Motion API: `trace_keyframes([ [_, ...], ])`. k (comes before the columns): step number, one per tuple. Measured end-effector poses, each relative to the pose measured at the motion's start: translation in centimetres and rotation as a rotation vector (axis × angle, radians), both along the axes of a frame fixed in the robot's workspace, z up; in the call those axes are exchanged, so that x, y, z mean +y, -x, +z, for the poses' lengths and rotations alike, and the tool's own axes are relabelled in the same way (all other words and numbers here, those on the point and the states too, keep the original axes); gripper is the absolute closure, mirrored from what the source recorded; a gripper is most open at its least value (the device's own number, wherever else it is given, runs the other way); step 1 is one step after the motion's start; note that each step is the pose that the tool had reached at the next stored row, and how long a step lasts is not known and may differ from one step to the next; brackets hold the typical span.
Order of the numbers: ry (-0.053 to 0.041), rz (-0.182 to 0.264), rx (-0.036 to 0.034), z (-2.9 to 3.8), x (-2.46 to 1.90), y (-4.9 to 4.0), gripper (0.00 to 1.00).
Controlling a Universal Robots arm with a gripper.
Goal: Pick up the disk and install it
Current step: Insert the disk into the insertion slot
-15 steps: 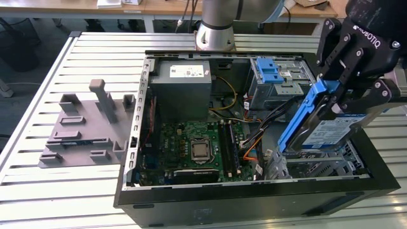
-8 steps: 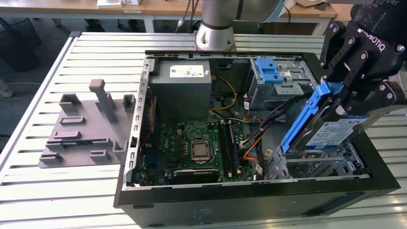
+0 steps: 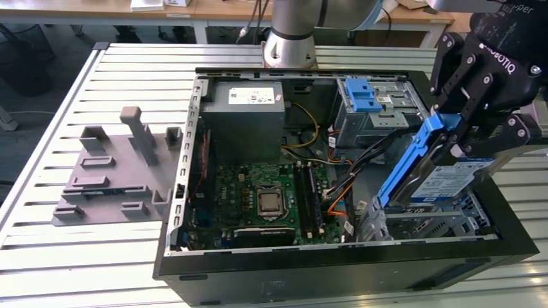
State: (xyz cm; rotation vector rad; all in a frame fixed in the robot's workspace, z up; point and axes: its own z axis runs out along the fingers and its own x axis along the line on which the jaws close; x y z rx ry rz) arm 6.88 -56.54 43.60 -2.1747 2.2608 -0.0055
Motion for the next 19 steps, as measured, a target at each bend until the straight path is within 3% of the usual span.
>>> trace_keyframes([
  [19, 0.0001, -0.001, 0.0000, -0.91, -0.16, -0.20, 0.64],
])
